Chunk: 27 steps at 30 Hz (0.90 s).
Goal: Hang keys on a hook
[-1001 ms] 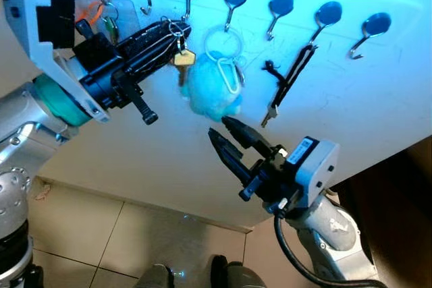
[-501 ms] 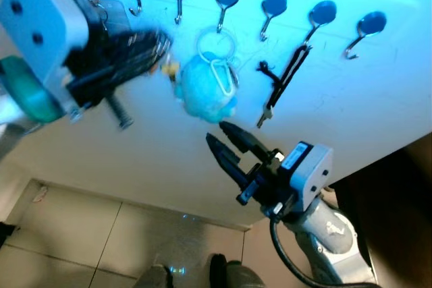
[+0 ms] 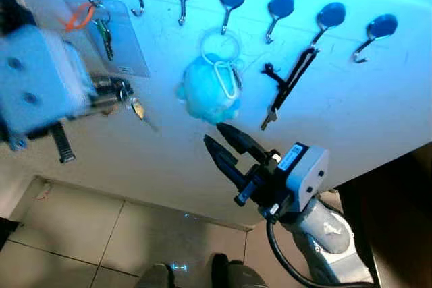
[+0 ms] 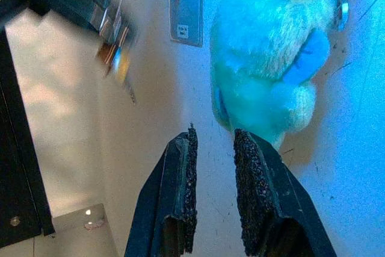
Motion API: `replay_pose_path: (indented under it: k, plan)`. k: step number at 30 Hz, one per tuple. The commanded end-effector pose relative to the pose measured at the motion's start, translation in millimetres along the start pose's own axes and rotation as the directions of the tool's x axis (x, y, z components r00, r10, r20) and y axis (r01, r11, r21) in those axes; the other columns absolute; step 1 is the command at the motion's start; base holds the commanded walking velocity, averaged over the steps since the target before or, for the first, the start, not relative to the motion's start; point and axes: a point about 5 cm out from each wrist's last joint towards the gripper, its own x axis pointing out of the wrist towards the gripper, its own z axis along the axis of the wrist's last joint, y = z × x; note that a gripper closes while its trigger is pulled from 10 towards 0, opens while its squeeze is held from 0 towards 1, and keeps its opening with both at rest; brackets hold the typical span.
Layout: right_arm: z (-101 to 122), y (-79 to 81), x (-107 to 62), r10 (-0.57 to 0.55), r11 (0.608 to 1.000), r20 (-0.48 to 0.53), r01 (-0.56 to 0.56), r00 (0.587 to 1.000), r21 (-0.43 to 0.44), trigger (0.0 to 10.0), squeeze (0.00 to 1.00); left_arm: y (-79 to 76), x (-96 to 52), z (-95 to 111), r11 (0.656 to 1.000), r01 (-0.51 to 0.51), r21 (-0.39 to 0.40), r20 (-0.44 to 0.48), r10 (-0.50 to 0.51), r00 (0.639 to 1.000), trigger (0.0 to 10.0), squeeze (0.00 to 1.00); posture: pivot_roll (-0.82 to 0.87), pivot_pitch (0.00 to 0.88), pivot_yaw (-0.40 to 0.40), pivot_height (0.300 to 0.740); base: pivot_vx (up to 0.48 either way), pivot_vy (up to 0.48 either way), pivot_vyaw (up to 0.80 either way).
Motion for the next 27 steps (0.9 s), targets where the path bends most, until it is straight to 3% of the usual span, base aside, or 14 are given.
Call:
replay_pose_path:
  k: [1, 3, 5, 12, 17, 19, 21, 22, 24, 25, 27]
  plan:
    - [-3.2, 1.5, -3.2, 0.003, 1.000, -0.013, -0.003, 1.000, -0.002, 10.0, 0.00, -7.9, 2.4, 2.6, 0.998, 0.040, 0.039, -0.017, -0.039, 0.999, 10.0, 0.00, 0.11, 0.152, 0.013, 0.740, 0.000, 0.000, 0.00]
    - [-4.0, 2.7, -3.8, 0.007, 1.000, -0.017, -0.007, 1.000, 0.003, 10.0, 0.00, -44.0, 10.4, -14.2, 0.980, 0.197, -0.020, -0.087, -0.198, 0.976, 10.0, 0.00, 0.11, 0.149, 0.011, 0.740, 0.000, 0.000, 0.00]
    - [-4.3, 3.2, -4.0, 0.008, 1.000, -0.018, -0.008, 1.000, 0.005, 10.0, 0.00, -59.3, 10.9, -19.6, 0.964, 0.262, -0.051, -0.105, -0.266, 0.958, 10.0, 0.00, 0.11, 0.149, 0.011, 0.740, 0.000, 0.000, 0.00]
    - [-5.9, 3.4, -3.9, 0.014, 1.000, -0.021, -0.014, 1.000, 0.005, 10.0, 0.00, -61.5, 6.5, -27.5, 0.951, 0.309, -0.011, -0.164, -0.306, 0.938, 10.0, 0.00, 0.11, 0.141, 0.012, 0.740, 0.000, 0.000, 0.00]
    - [-6.6, 4.4, -3.8, 0.013, 1.000, -0.022, -0.013, 1.000, 0.007, 10.0, 0.00, -76.4, 2.3, -50.6, 0.929, 0.369, -0.026, -0.280, -0.361, 0.890, 10.0, 0.00, 0.12, 0.142, 0.012, 0.740, 0.000, 0.000, 0.00]
    - [-6.8, 4.7, -4.1, 0.012, 1.000, -0.023, -0.012, 1.000, 0.008, 10.0, 0.00, -77.4, 2.0, -53.7, 0.942, 0.327, -0.081, -0.267, -0.336, 0.903, 10.0, 0.00, 0.11, 0.144, 0.011, 0.740, 0.000, 0.000, 0.00]
    - [-6.9, 4.7, -4.1, 0.012, 1.000, -0.024, -0.012, 1.000, 0.009, 10.0, 0.00, -79.1, 1.0, -53.1, 0.939, 0.336, -0.072, -0.266, -0.343, 0.901, 10.0, 0.00, 0.12, 0.144, 0.010, 0.740, 0.000, 0.000, 0.00]
    - [-7.0, 4.7, -4.2, 0.013, 1.000, -0.024, -0.012, 1.000, 0.009, 10.0, 0.00, -77.5, 3.2, -47.7, 0.949, 0.304, -0.088, -0.216, -0.316, 0.924, 10.0, 0.00, 0.12, 0.146, 0.011, 0.740, 0.000, 0.000, 0.00]
    - [-7.0, 4.8, -4.2, 0.013, 1.000, -0.024, -0.013, 1.000, 0.009, 10.0, 0.00, -76.8, 4.4, -44.0, 0.953, 0.286, -0.097, -0.182, -0.300, 0.937, 10.0, 0.00, 0.12, 0.146, 0.011, 0.740, 0.000, 0.000, 0.00]
    - [-7.5, 4.7, -4.1, 0.015, 1.000, -0.025, -0.015, 1.000, 0.010, 10.0, 0.00, -68.9, 7.4, -36.2, 0.967, 0.237, -0.095, -0.127, -0.248, 0.960, 10.0, 0.00, 0.12, 0.147, 0.011, 0.740, 0.000, 0.000, 0.00]
    - [-7.5, 4.7, -4.1, 0.015, 1.000, -0.025, -0.015, 1.000, 0.010, 10.0, 0.00, -68.9, 7.4, -36.2, 0.967, 0.237, -0.095, -0.127, -0.248, 0.960, 10.0, 0.00, 0.12, 0.147, 0.011, 0.740, 0.000, 0.000, 0.00]
